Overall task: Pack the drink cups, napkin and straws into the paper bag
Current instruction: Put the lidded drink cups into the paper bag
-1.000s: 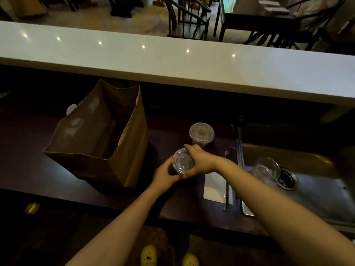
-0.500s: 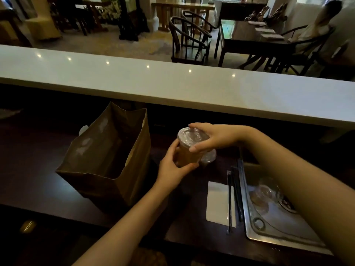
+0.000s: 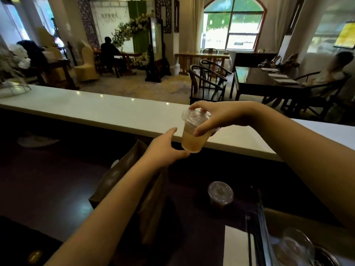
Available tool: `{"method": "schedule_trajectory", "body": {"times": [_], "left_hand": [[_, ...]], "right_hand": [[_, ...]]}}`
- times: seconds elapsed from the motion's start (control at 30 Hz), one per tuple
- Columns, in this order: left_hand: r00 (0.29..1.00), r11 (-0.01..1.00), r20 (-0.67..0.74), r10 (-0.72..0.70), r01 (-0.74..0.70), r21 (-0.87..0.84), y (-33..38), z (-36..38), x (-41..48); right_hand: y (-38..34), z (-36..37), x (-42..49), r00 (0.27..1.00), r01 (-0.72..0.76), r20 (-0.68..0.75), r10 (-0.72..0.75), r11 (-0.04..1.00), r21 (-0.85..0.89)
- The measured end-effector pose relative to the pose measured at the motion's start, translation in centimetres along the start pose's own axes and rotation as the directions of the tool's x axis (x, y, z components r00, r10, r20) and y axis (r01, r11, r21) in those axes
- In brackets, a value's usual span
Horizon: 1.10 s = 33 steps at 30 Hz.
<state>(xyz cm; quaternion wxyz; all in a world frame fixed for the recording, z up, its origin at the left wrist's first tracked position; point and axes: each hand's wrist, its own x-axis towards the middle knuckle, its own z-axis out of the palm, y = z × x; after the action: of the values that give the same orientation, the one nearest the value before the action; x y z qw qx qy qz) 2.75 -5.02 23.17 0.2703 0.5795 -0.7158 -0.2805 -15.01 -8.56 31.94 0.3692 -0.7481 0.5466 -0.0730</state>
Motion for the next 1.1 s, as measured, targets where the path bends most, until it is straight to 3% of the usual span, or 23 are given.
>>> {"method": "schedule_trajectory", "body": {"times": [0.17,0.3,0.4,0.53,0.67,0.93,1.1], "left_hand": [[0.987,0.937,-0.108,-0.120,0.149,0.315,-5.0,-8.7,0.5],[0.935,0.828,0.047,-0.352,0.287,0.481,-10.8,-10.1,0.5],[0.923,0.854,0.095,-0.373,0.301,0.425,-12.9,-9.3,0.1],[0.956,0.915,0.037,-0.290,0.265,0.305,-13.1,-8.2,0.0],[0.952,0.912,0.108,-0.287,0.236,0.336,-12.9,-6.9,0.2],[0.977,0.882,-0.005,-0.213,0.194,0.429,-13.0,-5.8,1.1],[0.969,0.934,0.035,-0.244,0.225,0.276,-14.2,-6.6,0.4]], "right_hand": [[-2.2,0.8,2.0,0.996,0.085,0.020,-0.085,0.996,-0.013],[-4.2,3.0,4.0,0.989,0.140,0.038,-0.139,0.990,-0.018],[-5.1,5.2,5.7,0.983,0.179,0.052,-0.176,0.982,-0.058],[-5.0,8.1,7.8,0.976,0.216,0.071,-0.207,0.959,-0.181],[-4.1,10.1,8.8,0.971,0.239,0.086,-0.225,0.942,-0.235],[-1.6,13.2,8.6,0.974,0.177,0.182,-0.133,0.951,-0.253],[0.2,13.0,7.6,0.976,0.115,0.215,-0.042,0.934,-0.338]]}}
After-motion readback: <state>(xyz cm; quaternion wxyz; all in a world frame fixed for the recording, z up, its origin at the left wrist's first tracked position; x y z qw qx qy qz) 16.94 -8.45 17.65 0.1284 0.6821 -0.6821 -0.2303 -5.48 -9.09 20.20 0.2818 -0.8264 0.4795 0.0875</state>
